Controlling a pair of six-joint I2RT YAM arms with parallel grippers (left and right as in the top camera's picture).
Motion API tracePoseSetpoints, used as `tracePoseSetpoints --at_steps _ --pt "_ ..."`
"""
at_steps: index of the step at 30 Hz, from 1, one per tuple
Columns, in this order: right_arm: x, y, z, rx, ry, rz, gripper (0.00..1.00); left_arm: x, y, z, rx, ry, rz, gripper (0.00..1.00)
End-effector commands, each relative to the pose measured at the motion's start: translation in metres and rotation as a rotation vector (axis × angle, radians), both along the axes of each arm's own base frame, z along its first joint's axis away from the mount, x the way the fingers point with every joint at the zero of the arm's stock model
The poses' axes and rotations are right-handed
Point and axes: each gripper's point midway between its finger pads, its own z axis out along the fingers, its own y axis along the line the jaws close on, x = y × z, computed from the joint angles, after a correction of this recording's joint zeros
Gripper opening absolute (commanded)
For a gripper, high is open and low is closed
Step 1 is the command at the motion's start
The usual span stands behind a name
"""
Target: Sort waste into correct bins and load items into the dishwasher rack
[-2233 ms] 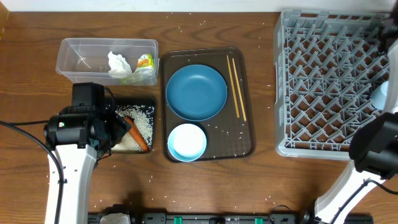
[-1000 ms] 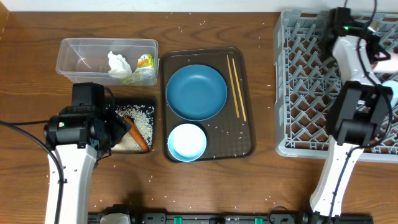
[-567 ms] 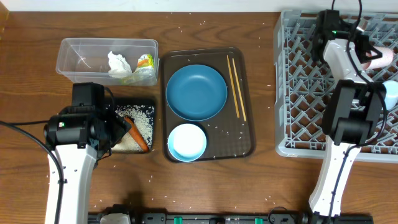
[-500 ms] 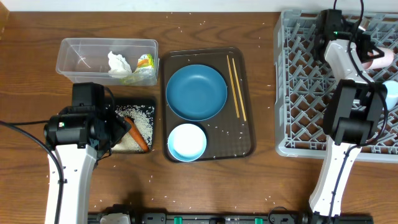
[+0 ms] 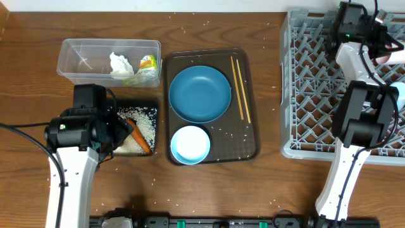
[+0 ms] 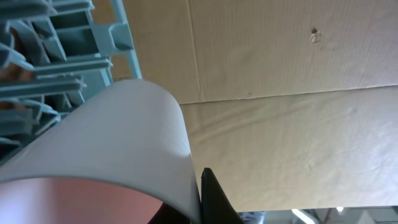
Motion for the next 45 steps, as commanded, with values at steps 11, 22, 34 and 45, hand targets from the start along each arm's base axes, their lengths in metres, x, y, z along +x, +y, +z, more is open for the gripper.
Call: tracePoseSetpoints --at_steps 11,22,34,45 --pt "-0.032 -0.019 -0.028 -0.008 0.137 -0.078 0.01 -0.001 0.004 0.0 0.022 0.009 -0.009 0.98" --pt "-0.033 -0.027 -0.032 0.011 0.118 -0.076 0.01 -0.001 0.004 0.0 0.022 0.009 -0.009 0.98" --pt "-0.009 0.018 -0.041 0.035 0.092 0.041 0.01 -0.001 0.004 0.0 0.022 0.009 -0.009 0.98" --pt "-0.008 0.069 -0.091 0.269 0.096 0.18 0.34 -0.001 0.004 0.0 0.022 0.009 -0.009 0.98"
